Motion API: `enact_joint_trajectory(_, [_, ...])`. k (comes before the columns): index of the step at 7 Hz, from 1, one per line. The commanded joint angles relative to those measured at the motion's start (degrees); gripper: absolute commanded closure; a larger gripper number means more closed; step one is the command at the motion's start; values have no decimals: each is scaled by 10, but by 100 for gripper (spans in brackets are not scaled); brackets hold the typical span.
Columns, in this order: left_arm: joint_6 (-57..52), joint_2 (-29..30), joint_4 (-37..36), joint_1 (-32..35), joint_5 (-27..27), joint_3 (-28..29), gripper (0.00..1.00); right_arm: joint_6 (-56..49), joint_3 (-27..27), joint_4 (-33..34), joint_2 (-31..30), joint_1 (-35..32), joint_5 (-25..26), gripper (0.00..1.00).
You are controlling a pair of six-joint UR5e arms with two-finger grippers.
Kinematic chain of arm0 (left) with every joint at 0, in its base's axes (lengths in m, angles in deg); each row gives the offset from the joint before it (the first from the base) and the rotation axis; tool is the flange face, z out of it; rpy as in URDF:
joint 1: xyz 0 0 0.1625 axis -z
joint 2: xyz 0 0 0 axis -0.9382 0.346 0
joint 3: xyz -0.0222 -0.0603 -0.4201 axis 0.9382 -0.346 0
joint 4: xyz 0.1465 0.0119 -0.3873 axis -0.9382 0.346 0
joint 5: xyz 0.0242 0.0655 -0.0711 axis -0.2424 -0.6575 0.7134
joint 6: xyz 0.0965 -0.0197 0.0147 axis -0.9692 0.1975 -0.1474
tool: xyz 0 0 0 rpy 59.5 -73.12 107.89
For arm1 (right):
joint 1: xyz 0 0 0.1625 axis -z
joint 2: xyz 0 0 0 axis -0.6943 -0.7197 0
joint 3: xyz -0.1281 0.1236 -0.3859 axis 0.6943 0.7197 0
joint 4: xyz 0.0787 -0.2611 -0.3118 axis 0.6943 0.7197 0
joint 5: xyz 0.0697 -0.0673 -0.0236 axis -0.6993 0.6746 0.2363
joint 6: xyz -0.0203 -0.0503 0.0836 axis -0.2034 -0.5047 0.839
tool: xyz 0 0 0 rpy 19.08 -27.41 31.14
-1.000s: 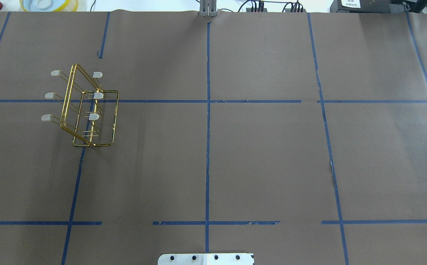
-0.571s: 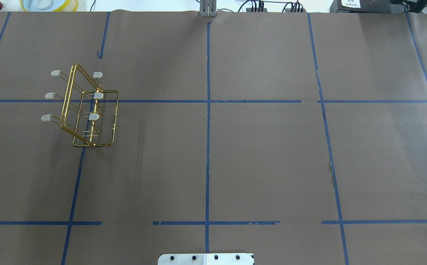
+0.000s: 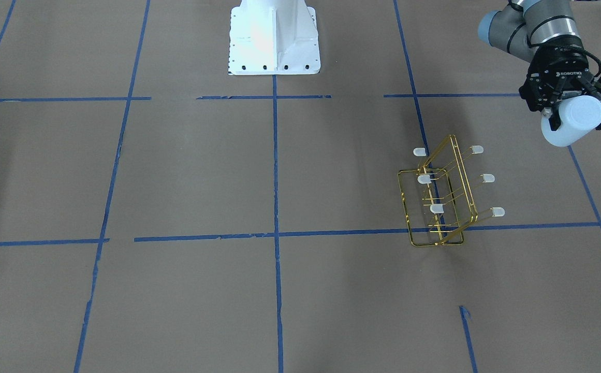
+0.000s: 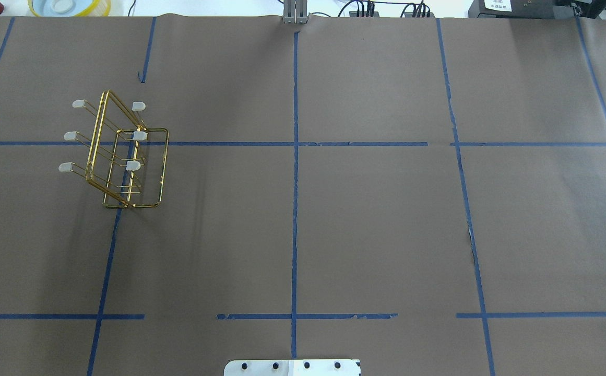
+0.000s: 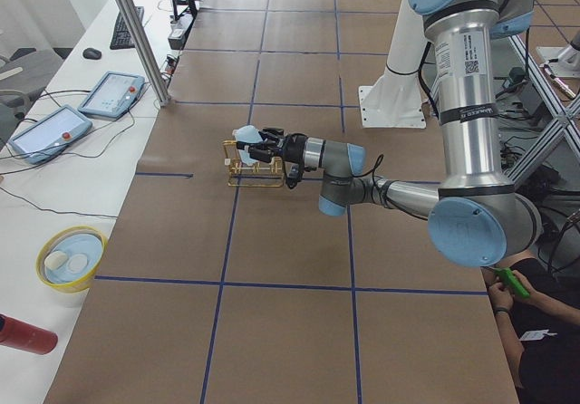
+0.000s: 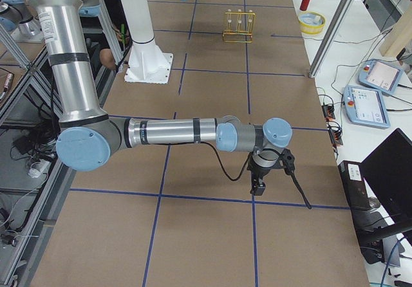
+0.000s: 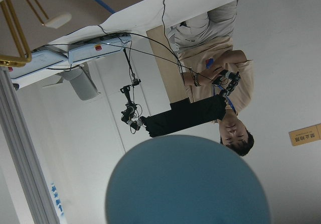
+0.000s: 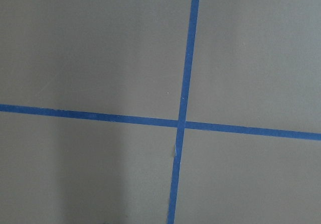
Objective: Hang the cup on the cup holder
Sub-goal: 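Bring the tilted cup to the rack and slide it onto a white peg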
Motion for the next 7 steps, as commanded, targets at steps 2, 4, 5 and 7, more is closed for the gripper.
enact_joint_trajectory(2, [64,33,1,-81,-121,22,100,0,0,1,0,0,0,0])
enact_joint_trajectory(4, [77,79,3,-99,-163,64,100,0,0,0,0,0,0,0])
enact_joint_trajectory(5, [81,92,4,-109,-183,78,100,0,0,0,0,0,0,0])
enact_joint_trajectory(7, [82,121,4,-115,-199,102,100,0,0,1,0,0,0,0])
